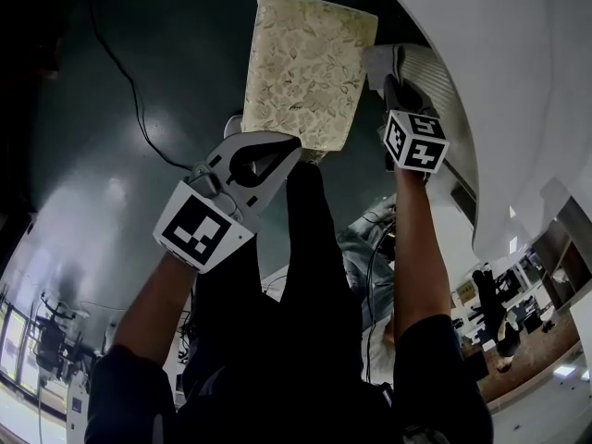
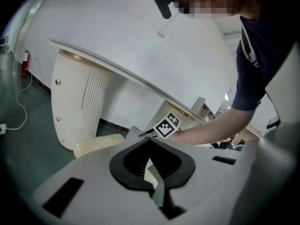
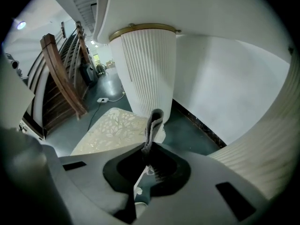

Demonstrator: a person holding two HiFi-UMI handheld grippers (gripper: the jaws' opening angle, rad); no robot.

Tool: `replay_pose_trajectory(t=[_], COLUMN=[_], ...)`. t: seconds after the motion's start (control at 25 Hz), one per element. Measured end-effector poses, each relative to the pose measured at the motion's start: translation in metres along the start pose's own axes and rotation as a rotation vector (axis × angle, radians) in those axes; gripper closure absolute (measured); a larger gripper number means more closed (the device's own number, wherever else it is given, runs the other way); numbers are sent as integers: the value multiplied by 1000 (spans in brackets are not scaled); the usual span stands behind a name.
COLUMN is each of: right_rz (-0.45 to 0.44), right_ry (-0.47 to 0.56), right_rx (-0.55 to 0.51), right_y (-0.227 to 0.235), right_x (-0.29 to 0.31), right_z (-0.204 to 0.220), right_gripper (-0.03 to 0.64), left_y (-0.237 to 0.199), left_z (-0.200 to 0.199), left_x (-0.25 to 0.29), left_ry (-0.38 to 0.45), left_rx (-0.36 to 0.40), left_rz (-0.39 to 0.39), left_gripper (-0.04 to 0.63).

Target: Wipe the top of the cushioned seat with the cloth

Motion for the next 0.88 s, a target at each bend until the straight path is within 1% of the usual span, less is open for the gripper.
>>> replay_pose_trajectory(t=[0.12,0.36,0.68,0.88], right_rz=[-14,-70,-182,-238], right_ry=[9,20,12,-11], right_rx=[-13,-54,-121,-149], right_y=[-25,-78,-165,-188], right_x=[-5,-1,28,40], right_z=[-7,-19,-43,-42], right_gripper=[583,583,583,583], left_y=[-2,-12,-33,-37], left_z=[5,11,30,38], left_x=[-18,-54,-104,-107], left_ry=[9,27,44,45], left_rx=[7,13,-34,-59], left_rz=[-2,-41,-100,-115], left_gripper=[588,589,589,589])
Point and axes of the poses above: the fingertips, and each gripper's own axes: x forward along the fingers, y to its right, z out of its underside, the point moved 9 cm from there along -x, backward along the fingers, and after that the axes turned 4 degrees about -y, right-handed, at the moved point
